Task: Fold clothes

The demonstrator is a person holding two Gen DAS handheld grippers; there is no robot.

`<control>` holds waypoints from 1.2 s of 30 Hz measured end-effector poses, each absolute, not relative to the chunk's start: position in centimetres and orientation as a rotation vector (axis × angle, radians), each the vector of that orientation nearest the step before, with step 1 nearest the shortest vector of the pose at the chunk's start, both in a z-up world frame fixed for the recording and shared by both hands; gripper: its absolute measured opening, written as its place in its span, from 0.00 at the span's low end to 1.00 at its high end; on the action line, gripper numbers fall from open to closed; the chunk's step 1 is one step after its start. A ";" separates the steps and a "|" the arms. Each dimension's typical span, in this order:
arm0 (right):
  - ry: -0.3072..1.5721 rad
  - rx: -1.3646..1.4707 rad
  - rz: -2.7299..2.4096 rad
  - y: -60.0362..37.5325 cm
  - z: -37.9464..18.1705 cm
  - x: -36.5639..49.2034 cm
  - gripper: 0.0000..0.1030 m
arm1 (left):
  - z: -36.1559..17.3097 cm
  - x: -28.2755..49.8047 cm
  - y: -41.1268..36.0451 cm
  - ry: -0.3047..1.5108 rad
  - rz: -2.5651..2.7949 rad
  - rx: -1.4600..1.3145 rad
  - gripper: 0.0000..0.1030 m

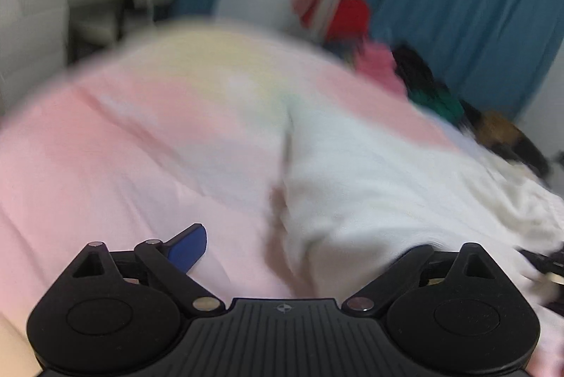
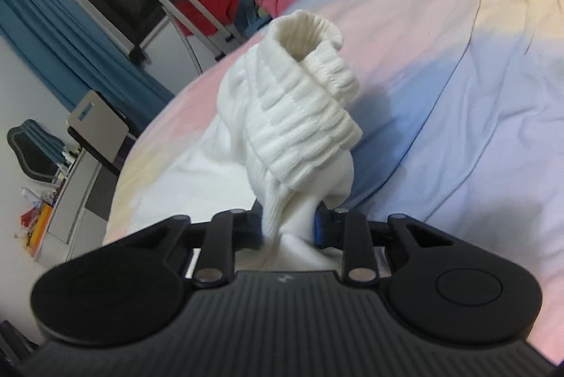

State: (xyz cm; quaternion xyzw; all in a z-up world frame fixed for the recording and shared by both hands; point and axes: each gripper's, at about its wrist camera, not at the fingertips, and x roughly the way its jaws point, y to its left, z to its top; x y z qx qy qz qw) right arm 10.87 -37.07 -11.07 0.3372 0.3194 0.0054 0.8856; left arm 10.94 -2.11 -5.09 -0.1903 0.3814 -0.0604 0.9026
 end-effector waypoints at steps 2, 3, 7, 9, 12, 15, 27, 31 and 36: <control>0.676 0.718 -0.006 -37.3 -11.4 11.1 0.26 | -4.9 10.6 -0.9 0.836 -0.177 -0.489 0.87; 0.680 0.723 -0.017 -37.3 -11.6 11.3 0.26 | -4.7 10.3 -0.2 0.839 -0.197 -0.538 0.88; 0.676 0.717 -0.041 -36.9 -11.7 11.4 0.26 | -4.3 9.5 1.8 0.820 -0.288 -0.740 0.97; 0.673 0.710 -0.047 -36.8 -11.8 11.3 0.26 | -5.0 10.2 1.9 0.821 -0.302 -0.786 0.99; 0.672 0.717 -0.049 -36.9 -12.0 11.3 0.26 | -6.3 11.8 1.4 0.835 -0.304 -0.824 0.99; 0.676 0.718 -0.051 -36.8 -12.4 11.5 0.26 | -7.7 13.3 0.9 0.849 -0.306 -0.861 0.98; 0.592 0.767 -0.017 -37.6 -9.3 10.5 0.23 | -3.7 13.9 -0.2 0.711 -0.360 -0.816 0.46; 0.553 0.817 0.016 -39.2 -6.3 9.9 0.23 | 0.5 13.5 -2.1 0.684 -0.382 -0.779 0.43; 0.507 0.814 0.015 -43.5 -2.1 9.7 0.22 | 5.0 15.3 -8.9 0.686 -0.445 -0.733 0.41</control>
